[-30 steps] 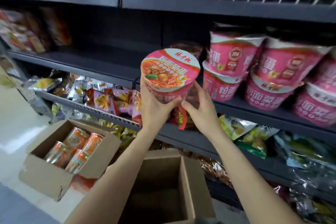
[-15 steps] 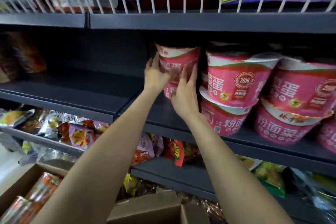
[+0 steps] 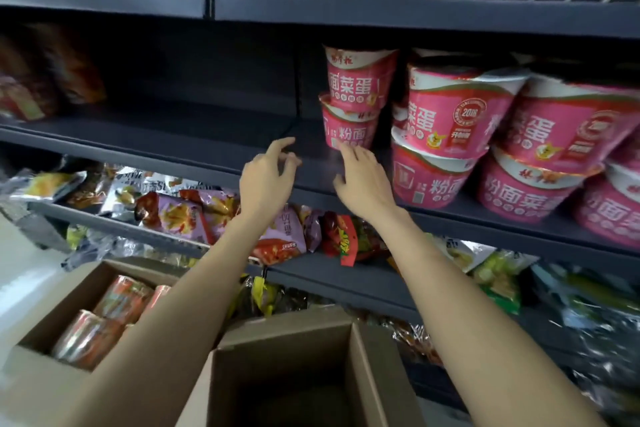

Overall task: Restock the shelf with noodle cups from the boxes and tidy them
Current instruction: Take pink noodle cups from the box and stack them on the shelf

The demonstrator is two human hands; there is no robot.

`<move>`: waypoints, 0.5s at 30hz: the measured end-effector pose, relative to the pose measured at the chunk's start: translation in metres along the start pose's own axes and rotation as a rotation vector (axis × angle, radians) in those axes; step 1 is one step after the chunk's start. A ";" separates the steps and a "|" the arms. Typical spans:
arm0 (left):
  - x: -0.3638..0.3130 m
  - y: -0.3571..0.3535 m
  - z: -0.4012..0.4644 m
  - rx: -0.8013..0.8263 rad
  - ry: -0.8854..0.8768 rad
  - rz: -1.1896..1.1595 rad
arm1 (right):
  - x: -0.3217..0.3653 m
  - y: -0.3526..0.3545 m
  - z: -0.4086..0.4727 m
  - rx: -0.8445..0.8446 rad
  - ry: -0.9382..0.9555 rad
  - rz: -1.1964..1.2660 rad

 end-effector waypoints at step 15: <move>-0.030 0.101 -0.290 0.551 0.424 0.040 | -0.001 -0.026 -0.279 0.286 0.063 -0.181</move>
Point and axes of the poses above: each hand's wrist, its own z-axis towards the middle knuckle, its own y-axis out of the back of the hand, x = y × z, the point moved 6 cm from there along z, towards the middle knuckle, and after that the axes turned 14 degrees about -y, right-handed, at the moved point
